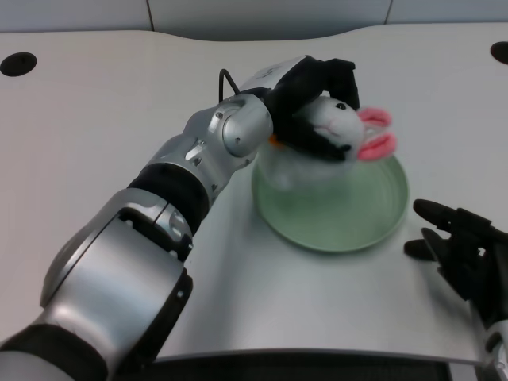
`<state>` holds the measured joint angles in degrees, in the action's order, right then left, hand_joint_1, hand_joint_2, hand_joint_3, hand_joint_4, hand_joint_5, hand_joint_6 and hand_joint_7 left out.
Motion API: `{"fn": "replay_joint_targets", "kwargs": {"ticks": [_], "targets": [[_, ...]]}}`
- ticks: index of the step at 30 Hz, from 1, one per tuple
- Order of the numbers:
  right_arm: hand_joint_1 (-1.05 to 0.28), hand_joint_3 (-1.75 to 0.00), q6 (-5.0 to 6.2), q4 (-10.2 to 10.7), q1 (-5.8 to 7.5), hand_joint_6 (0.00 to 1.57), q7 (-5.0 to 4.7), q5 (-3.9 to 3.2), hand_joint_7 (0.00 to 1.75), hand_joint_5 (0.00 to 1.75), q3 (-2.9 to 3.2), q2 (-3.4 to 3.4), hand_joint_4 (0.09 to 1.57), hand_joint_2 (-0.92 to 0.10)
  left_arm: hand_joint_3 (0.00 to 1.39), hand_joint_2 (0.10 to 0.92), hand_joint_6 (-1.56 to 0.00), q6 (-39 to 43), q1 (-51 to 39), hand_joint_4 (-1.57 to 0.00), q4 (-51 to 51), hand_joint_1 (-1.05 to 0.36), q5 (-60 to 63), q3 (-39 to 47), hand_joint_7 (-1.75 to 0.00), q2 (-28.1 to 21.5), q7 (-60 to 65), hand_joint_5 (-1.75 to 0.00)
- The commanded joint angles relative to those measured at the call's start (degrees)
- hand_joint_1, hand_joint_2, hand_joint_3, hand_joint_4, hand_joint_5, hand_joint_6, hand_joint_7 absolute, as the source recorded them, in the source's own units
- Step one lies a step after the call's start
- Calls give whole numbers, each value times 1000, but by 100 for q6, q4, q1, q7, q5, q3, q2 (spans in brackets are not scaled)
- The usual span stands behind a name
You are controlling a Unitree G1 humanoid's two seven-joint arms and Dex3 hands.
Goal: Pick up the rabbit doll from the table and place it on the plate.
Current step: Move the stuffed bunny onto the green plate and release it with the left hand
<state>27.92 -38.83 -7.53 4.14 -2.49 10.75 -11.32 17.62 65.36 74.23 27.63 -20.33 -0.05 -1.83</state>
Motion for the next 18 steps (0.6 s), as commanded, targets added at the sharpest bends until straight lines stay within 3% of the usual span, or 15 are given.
{"fn": "replay_joint_targets", "kwargs": {"ticks": [1, 5, 10, 18], "targets": [[-427, -194, -37, 130, 96, 967, 14, -54, 1, 739, 2, 25, 783, -921, 7, 860, -665, -54, 58, -822, 59, -213, 28, -28, -1746, -11, -84, -1746], [-430, -182, -94, 218, 134, 968, 8, -91, 1, 734, 13, 56, 789, -921, 4, 855, -645, -185, 47, -801, 84, -210, 64, -66, -1746, 20, -131, -1746], [-424, -192, -118, 314, 182, 950, -22, -48, 0, 727, -7, 60, 788, -921, 11, 870, -606, -355, 13, -778, 99, -206, 127, -153, -1746, 58, -202, -1746], [-402, -191, -225, 423, 219, 954, 22, -108, 3, 730, 13, 72, 796, -921, 10, 877, -553, -400, 7, -694, 86, -216, 111, -174, -1746, 156, -306, -1746]]}}
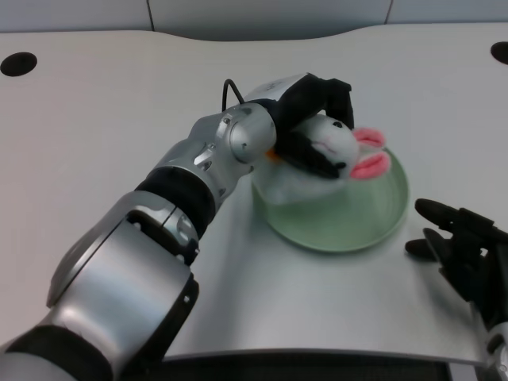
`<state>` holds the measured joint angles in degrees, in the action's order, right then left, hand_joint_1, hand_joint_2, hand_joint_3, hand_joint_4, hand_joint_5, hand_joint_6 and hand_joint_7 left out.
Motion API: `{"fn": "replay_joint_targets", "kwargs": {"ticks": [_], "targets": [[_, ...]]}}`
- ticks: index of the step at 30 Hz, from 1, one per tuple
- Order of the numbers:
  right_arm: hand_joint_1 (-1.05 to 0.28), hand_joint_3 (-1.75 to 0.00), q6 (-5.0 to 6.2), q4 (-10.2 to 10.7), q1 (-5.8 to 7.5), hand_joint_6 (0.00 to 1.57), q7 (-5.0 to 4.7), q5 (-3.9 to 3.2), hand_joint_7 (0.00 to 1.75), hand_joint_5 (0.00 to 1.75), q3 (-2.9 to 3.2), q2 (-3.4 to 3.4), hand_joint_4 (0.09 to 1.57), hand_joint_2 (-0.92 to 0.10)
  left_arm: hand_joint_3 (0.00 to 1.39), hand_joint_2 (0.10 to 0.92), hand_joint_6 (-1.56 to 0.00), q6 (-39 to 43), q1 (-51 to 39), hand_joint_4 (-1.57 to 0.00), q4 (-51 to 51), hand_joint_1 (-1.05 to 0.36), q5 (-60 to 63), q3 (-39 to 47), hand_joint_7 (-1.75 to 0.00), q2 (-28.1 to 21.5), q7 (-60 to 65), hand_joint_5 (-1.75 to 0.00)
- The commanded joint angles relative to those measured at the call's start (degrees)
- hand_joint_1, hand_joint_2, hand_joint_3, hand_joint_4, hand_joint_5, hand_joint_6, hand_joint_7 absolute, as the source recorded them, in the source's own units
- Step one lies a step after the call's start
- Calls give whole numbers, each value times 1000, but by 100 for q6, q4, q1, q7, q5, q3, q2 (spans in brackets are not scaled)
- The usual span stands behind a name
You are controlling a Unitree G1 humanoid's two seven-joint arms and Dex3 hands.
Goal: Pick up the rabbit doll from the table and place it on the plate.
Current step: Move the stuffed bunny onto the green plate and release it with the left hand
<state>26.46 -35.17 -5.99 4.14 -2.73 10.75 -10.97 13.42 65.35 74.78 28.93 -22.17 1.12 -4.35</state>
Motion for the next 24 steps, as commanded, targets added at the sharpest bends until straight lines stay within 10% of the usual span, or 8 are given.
{"fn": "replay_joint_targets", "kwargs": {"ticks": [1, 10, 15, 24], "targets": [[-404, -192, -87, 77, 71, 956, 6, -64, 5, 730, 8, 35, 797, -921, 9, 874, -556, 28, 5, -704, 33, -213, -44, 31, -1746, 55, -73, -1746], [-418, -185, -27, 48, 76, 953, -1, -29, 2, 725, 7, 22, 791, -921, 13, 885, -594, -31, 25, -753, 64, -248, -4, 22, -1746, 185, -55, -1746], [-422, -183, -76, 72, 86, 959, 26, -71, 5, 728, 19, 37, 801, -921, 6, 884, -442, -82, 38, -527, 63, -385, -126, 142, -1677, 172, -237, -1539], [-419, -192, -82, 96, 90, 966, 32, -62, 8, 726, 14, 34, 796, -921, 0, 878, -555, -300, 96, -309, 60, -584, -7, 34, -111, 147, -286, -562]]}}
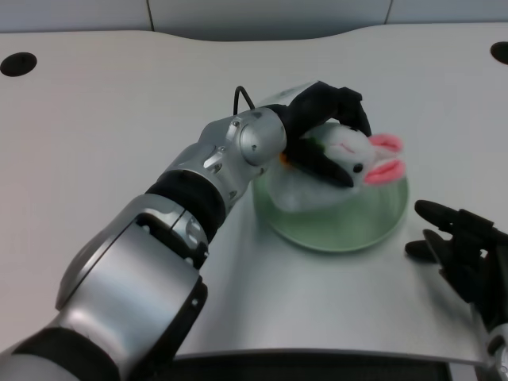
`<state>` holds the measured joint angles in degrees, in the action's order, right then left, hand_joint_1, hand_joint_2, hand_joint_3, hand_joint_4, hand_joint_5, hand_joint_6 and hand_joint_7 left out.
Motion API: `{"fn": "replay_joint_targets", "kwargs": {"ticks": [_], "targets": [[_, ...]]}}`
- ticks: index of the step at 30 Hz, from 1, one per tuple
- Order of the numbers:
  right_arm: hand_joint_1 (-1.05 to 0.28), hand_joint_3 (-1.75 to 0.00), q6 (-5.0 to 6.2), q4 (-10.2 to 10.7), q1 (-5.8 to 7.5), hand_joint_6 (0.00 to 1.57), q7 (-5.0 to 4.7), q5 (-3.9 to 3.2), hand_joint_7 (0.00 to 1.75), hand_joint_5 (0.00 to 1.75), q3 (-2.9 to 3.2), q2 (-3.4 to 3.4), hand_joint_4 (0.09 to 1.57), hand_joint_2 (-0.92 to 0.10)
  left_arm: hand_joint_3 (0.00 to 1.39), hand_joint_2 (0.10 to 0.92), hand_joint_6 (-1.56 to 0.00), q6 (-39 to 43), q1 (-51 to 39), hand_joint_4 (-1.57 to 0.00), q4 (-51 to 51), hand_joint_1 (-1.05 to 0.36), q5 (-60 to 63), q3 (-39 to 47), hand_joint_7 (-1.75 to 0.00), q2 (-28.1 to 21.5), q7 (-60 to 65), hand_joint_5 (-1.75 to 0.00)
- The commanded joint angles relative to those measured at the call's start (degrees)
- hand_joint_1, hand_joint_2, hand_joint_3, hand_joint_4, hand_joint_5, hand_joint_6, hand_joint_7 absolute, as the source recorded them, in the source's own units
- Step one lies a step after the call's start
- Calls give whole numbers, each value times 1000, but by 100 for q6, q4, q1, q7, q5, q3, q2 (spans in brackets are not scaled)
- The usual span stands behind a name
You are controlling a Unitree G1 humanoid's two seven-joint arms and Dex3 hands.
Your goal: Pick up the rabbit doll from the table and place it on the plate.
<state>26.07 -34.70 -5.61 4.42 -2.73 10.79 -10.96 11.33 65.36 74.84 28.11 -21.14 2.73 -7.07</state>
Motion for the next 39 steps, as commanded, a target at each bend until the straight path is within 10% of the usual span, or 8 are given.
{"fn": "replay_joint_targets", "kwargs": {"ticks": [1, 18, 39], "targets": [[-417, -193, -25, 42, 51, 966, 3, -61, 8, 726, 10, 34, 797, -921, 0, 879, -529, -111, 93, -296, 54, -602, 116, -107, -63, -16, 24, -463], [-416, -188, 17, -21, 29, 971, 55, -119, 9, 737, 31, 44, 806, -921, 2, 900, -9, -322, 144, 1, 85, -825, 394, -411, -1, -56, 20, -1], [-424, -189, 22, -98, -39, 965, -16, -33, 6, 725, 10, 35, 798, -921, 1, 913, -151, 319, 36, -102, -351, -846, -10, 3, -68, -834, -344, -58]]}}
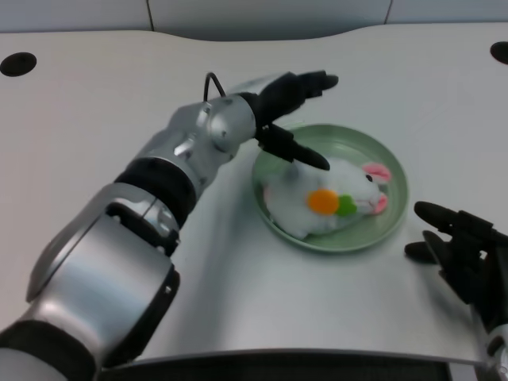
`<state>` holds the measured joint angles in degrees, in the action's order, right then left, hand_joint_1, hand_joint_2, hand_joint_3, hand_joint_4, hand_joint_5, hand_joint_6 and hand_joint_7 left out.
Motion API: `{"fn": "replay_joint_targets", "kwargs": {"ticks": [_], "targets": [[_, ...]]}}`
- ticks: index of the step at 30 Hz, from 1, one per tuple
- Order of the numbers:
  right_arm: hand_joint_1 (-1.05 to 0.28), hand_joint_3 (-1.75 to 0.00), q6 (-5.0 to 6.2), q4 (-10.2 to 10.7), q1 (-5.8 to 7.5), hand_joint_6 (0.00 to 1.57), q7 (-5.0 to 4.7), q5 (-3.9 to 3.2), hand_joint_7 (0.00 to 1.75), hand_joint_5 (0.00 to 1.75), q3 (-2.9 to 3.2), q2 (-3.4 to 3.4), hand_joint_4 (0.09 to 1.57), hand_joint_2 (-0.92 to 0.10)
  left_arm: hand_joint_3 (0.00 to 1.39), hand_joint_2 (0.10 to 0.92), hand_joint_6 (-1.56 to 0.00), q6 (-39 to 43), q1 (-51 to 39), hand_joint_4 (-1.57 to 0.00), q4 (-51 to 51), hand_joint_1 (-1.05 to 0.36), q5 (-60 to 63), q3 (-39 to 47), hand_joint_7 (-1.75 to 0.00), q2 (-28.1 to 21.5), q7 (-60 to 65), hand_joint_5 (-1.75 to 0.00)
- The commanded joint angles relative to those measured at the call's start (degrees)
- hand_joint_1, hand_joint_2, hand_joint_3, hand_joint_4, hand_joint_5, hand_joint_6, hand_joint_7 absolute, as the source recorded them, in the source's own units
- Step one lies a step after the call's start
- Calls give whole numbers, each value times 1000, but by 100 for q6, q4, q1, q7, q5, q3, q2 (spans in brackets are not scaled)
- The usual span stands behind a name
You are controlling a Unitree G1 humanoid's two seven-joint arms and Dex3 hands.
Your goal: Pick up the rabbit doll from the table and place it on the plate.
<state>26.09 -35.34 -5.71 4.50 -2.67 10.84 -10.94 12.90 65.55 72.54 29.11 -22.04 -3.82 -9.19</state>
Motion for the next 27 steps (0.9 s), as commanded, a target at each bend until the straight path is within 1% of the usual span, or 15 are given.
{"fn": "replay_joint_targets", "kwargs": {"ticks": [1, 3, 6, 8, 11, 14, 15, 18, 20, 21, 22, 23, 24, 26, 27], "targets": [[-426, -189, 1, -27, -31, 959, -26, -36, 2, 722, 3, 31, 794, -921, 2, 916, -149, 204, -6, -121, -173, -831, -178, 147, -64, -256, -211, -72], [-427, -189, -19, -28, -37, 960, -5, -64, 3, 724, 7, 42, 797, -921, 2, 917, -144, 238, -52, -128, -273, -817, -289, 240, -59, -406, -378, -81], [-429, -181, 26, -55, -37, 967, 8, -75, 6, 731, 5, 59, 803, -921, 1, 915, -139, 307, -171, -135, -461, -787, -440, 374, -52, -648, -572, -94], [-433, -178, 11, -43, -33, 967, 10, -83, 6, 730, 7, 66, 794, -921, 0, 904, -155, 357, -269, -150, -606, -769, -528, 451, -55, -781, -639, -108], [-430, -176, 50, -75, -34, 969, 11, -58, 7, 732, 1, 56, 793, -921, 8, 915, -176, 500, -589, -157, -1028, -731, -642, 561, -56, -1093, -745, -122], [-420, -177, 33, -63, -31, 965, 4, -50, 5, 729, -1, 62, 790, -921, 16, 920, -209, 525, -990, -175, -1563, -652, -727, 654, -64, -1352, -775, -140], [-419, -177, 7, -37, -23, 964, 3, -55, 4, 728, 0, 67, 790, -921, 18, 921, -214, 493, -1172, -177, -1806, -643, -738, 690, -64, -1440, -741, -143], [-417, -183, -73, 58, 2, 971, -18, -55, 8, 731, -2, 80, 799, -921, 51, 921, -294, 370, -1822, -256, -2558, -507, -772, 837, -93, -1709, -605, -206], [-416, -186, -67, 68, 6, 971, -32, -25, 7, 728, -9, 72, 795, -921, 71, 921, -317, 298, -2073, -276, -2837, -467, -795, 893, -97, -1799, -604, -234], [-416, -187, -47, 55, 2, 971, -46, 3, 7, 728, -17, 63, 794, -921, 74, 921, -320, 286, -2180, -277, -2939, -460, -813, 925, -97, -1842, -620, -241], [-416, -189, -53, 53, -1, 971, -50, 8, 7, 726, -18, 63, 792, -921, 72, 921, -328, 265, -2371, -269, -3089, -449, -845, 991, -89, -1926, -617, -274], [-415, -190, -52, 49, -6, 971, -31, -12, 7, 725, -11, 67, 792, -921, 61, 921, -348, 195, -2560, -215, -3254, -438, -871, 1056, -62, -2003, -619, -425], [-414, -191, -93, 65, -6, 972, -41, -15, 7, 725, -9, 71, 792, -921, 61, 921, -355, 199, -2759, -183, -3388, -436, -923, 1132, -49, -2079, -601, -498], [-428, -186, -129, 75, -9, 974, -52, -11, 8, 724, -6, 68, 794, -921, 59, 921, -365, 212, -3025, -161, -3577, -436, -978, 1230, -39, -2161, -567, -572], [-429, -185, -113, 59, -16, 974, -55, -1, 9, 722, -8, 62, 793, -921, 58, 921, -367, 206, -3180, -156, -3690, -439, -1003, 1277, -37, -2196, -547, -587]]}}
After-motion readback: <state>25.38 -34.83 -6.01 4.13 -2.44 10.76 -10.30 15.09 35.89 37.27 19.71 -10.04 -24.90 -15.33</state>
